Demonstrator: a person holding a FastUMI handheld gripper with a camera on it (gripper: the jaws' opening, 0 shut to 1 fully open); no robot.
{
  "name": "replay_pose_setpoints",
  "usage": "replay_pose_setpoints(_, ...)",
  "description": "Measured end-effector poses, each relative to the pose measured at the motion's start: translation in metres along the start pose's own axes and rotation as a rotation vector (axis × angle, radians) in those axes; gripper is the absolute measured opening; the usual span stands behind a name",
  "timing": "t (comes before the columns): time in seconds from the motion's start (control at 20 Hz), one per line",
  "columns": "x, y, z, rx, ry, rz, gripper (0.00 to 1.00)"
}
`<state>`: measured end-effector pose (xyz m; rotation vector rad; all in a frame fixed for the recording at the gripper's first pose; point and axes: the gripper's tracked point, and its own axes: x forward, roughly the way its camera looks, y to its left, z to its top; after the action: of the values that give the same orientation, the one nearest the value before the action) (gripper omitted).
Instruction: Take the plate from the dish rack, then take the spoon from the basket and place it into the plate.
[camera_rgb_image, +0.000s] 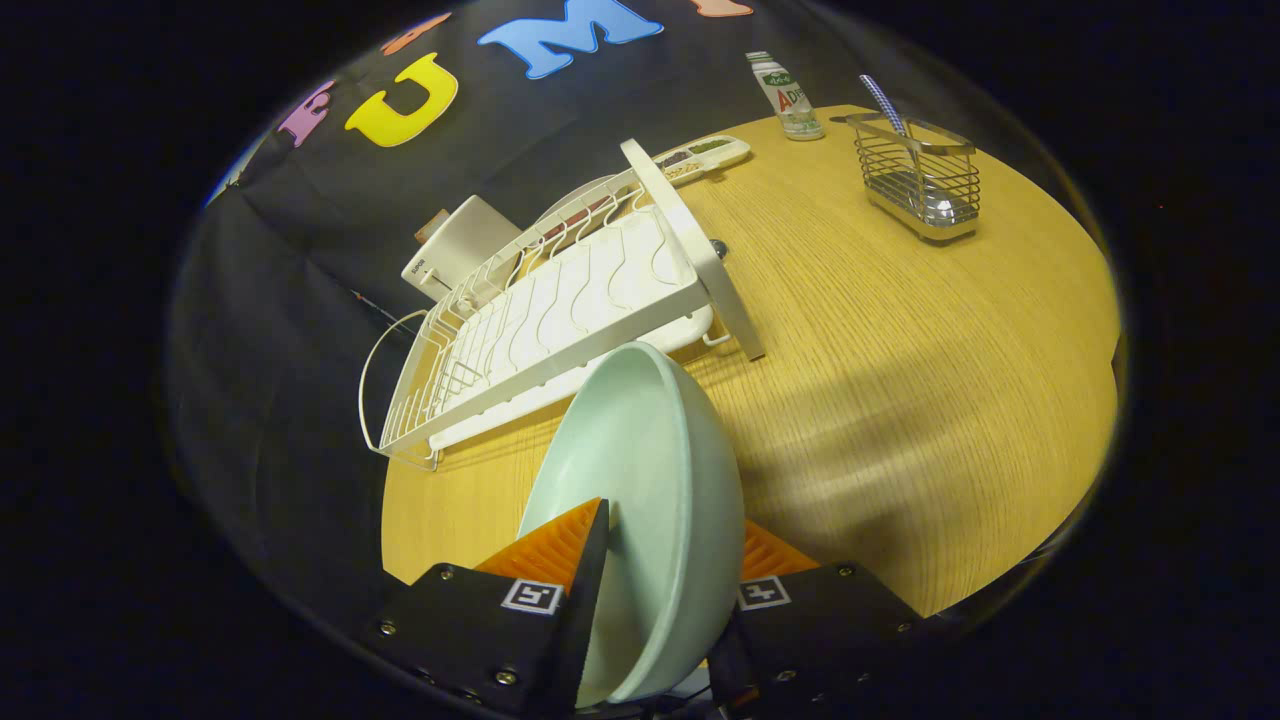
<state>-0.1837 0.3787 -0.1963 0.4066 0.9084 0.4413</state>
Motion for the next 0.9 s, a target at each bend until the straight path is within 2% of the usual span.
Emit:
replay_pose_setpoints(0.05,0.002,-0.005,-0.001,-0.011,0.003,-0.018,0.56)
replay_pose_setpoints(0.2,0.000,-0.022,-0.002,-0.044,0.000,-0.086,0.72)
replay_pose_setpoints(0.3,-0.004,-0.028,0.005,-0.053,-0.026,-0.105,1.00)
replay_pose_setpoints(0.5,-0.018,-0.039,0.030,-0.053,-0.101,-0.161,0.98)
replay_pose_setpoints(0.9,-0.091,-0.086,0.166,-0.049,-0.416,-0.425,0.98)
